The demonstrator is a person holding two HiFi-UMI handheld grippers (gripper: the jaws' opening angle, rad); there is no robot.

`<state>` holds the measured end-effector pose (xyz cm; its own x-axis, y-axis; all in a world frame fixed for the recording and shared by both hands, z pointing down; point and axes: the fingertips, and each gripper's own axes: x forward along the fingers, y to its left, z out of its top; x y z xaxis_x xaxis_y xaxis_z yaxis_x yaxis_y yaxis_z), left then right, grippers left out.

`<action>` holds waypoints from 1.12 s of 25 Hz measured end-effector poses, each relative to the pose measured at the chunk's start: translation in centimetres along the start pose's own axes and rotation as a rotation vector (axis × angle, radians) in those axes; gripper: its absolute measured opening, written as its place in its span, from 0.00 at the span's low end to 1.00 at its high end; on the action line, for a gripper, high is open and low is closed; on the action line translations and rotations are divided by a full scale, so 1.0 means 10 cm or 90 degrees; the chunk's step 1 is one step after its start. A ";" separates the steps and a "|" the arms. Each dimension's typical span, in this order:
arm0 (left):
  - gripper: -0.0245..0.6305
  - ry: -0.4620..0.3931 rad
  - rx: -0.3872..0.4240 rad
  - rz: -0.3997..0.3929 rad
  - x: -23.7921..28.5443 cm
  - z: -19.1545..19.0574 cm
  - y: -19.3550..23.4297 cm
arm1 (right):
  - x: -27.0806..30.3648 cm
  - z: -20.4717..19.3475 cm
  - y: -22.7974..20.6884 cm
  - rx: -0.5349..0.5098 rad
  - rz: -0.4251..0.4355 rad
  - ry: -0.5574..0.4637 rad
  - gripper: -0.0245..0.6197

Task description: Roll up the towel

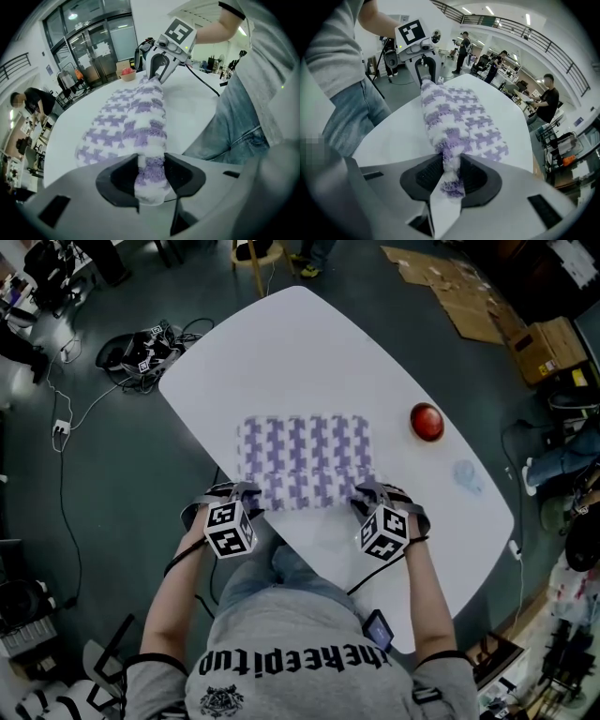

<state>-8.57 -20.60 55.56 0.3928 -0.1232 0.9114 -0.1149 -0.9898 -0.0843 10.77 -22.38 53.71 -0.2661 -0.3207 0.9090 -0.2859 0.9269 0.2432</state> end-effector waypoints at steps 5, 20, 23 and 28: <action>0.27 -0.024 -0.055 -0.010 0.42 0.44 1.16 | 0.37 -0.19 -1.29 0.024 0.002 -0.023 0.19; 0.27 -0.055 -0.106 0.036 0.34 0.43 1.34 | 0.36 -0.15 -1.42 0.062 -0.068 -0.044 0.20; 0.27 -0.062 -0.115 0.044 0.31 0.39 1.44 | 0.39 -0.08 -1.50 0.070 -0.084 -0.044 0.20; 0.28 -0.078 -0.140 0.067 0.42 0.54 1.61 | 0.44 -0.24 -1.71 0.091 -0.114 -0.049 0.21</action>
<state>-3.81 -37.42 55.85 0.4736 -0.2462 0.8456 -0.3508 -0.9334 -0.0753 16.74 -39.19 54.32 -0.2675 -0.4971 0.8254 -0.4606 0.8184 0.3436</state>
